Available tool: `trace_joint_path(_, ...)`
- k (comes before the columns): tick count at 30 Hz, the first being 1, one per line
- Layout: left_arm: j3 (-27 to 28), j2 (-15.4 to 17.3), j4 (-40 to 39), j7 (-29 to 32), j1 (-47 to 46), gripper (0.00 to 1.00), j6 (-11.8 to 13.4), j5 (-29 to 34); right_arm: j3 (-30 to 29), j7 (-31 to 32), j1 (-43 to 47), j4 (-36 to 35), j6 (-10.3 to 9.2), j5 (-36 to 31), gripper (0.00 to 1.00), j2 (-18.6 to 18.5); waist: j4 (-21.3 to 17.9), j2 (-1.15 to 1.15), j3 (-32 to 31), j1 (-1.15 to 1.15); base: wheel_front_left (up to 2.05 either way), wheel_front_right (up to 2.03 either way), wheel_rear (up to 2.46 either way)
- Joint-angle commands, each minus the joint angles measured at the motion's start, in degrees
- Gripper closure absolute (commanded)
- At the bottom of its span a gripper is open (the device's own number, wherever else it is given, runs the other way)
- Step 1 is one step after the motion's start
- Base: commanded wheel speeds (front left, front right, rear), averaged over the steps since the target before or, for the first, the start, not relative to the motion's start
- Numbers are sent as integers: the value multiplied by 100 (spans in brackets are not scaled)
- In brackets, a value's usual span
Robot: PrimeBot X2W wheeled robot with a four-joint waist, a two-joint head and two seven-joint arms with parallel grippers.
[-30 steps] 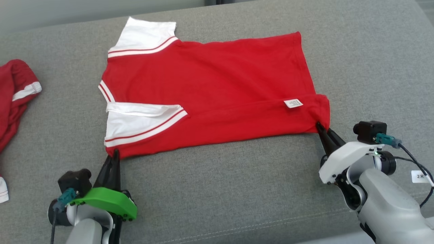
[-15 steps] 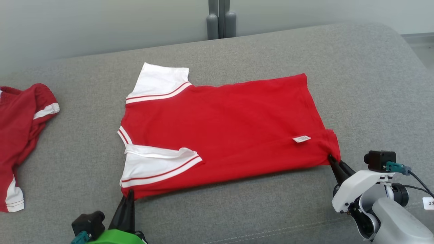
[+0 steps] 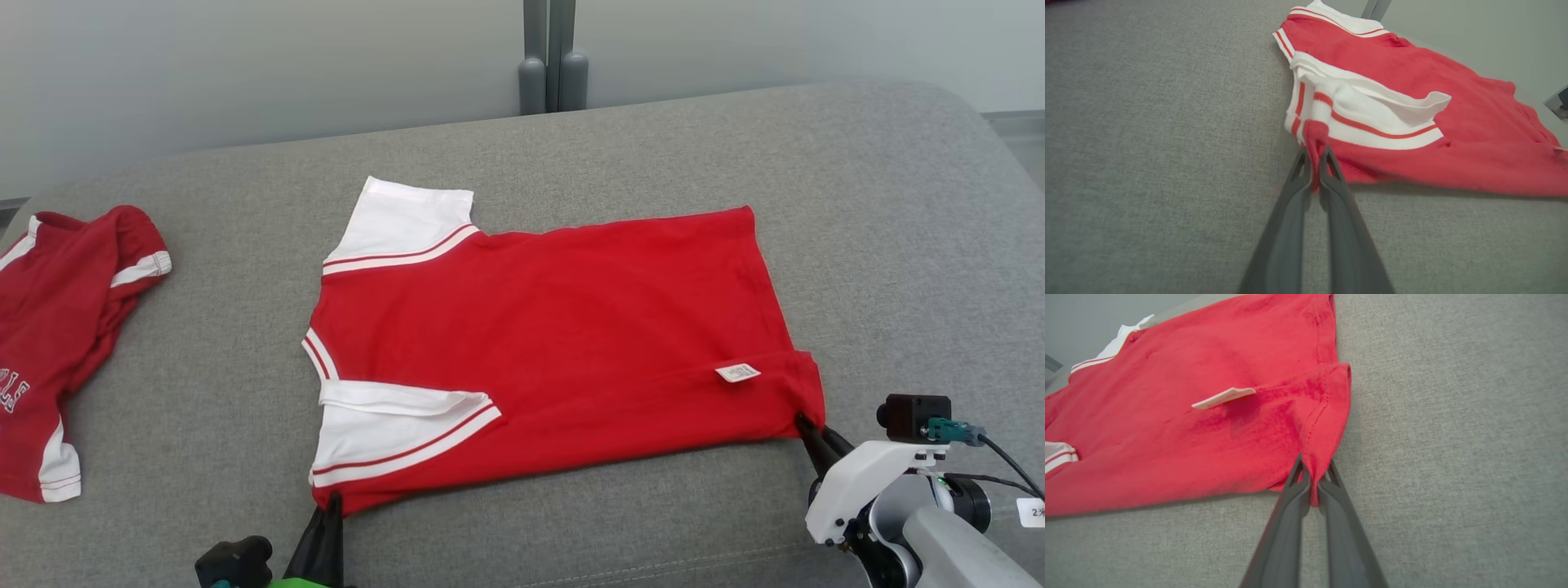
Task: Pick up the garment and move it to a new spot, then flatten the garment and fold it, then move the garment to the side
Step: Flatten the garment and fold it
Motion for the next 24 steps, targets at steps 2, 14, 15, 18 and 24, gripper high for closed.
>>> trace_joint_path(2, -16, 11, 75, 1, 77, 100, -10, -61, -44, 36, 83, 48, -2, -52, 100, -10, -16, 0, -19, 0, 0, 0, 0)
trace_joint_path(14, 165, 0, 233, 1, 6, 0, -10, -16, -300, -109, 94, 177, -2, -299, 0, 108, 4, 0, -52, 0, 0, 0, 0)
trace_joint_path(15, 183, -3, 178, 1, 15, 0, -10, 2, -322, -154, 87, 159, -2, -334, 0, 108, 10, 0, -48, 0, 0, 0, 0)
trace_joint_path(18, 311, -1, -84, 0, 42, 0, -7, 83, -412, -350, 72, 32, -2, -412, 0, 120, 26, 0, -38, 0, 0, 0, 0)
trace_joint_path(24, 572, -2, -845, 1, 143, 0, 122, 513, -569, -596, 129, -417, -2, -705, 0, 199, 21, 0, -34, 0, 0, 0, 0)
